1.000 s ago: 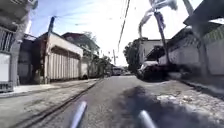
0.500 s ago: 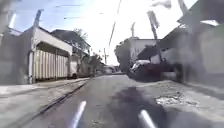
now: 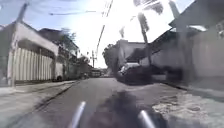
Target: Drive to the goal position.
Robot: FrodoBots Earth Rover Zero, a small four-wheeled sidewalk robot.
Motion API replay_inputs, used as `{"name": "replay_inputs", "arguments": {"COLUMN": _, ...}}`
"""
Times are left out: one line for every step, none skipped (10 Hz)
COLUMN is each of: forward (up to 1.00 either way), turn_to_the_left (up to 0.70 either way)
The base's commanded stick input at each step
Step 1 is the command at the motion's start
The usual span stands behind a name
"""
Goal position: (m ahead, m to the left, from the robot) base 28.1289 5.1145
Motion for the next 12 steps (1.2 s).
{"name": "replay_inputs", "arguments": {"forward": 0.85, "turn_to_the_left": 0.00}}
{"name": "replay_inputs", "arguments": {"forward": 0.85, "turn_to_the_left": 0.00}}
{"name": "replay_inputs", "arguments": {"forward": 0.85, "turn_to_the_left": 0.00}}
{"name": "replay_inputs", "arguments": {"forward": 0.85, "turn_to_the_left": 0.00}}
{"name": "replay_inputs", "arguments": {"forward": 0.85, "turn_to_the_left": 0.00}}
{"name": "replay_inputs", "arguments": {"forward": 0.85, "turn_to_the_left": 0.00}}
{"name": "replay_inputs", "arguments": {"forward": 0.85, "turn_to_the_left": 0.00}}
{"name": "replay_inputs", "arguments": {"forward": 0.85, "turn_to_the_left": 0.00}}
{"name": "replay_inputs", "arguments": {"forward": 0.85, "turn_to_the_left": 0.00}}
{"name": "replay_inputs", "arguments": {"forward": 0.85, "turn_to_the_left": 0.00}}
{"name": "replay_inputs", "arguments": {"forward": 0.85, "turn_to_the_left": 0.00}}
{"name": "replay_inputs", "arguments": {"forward": 0.85, "turn_to_the_left": 0.00}}
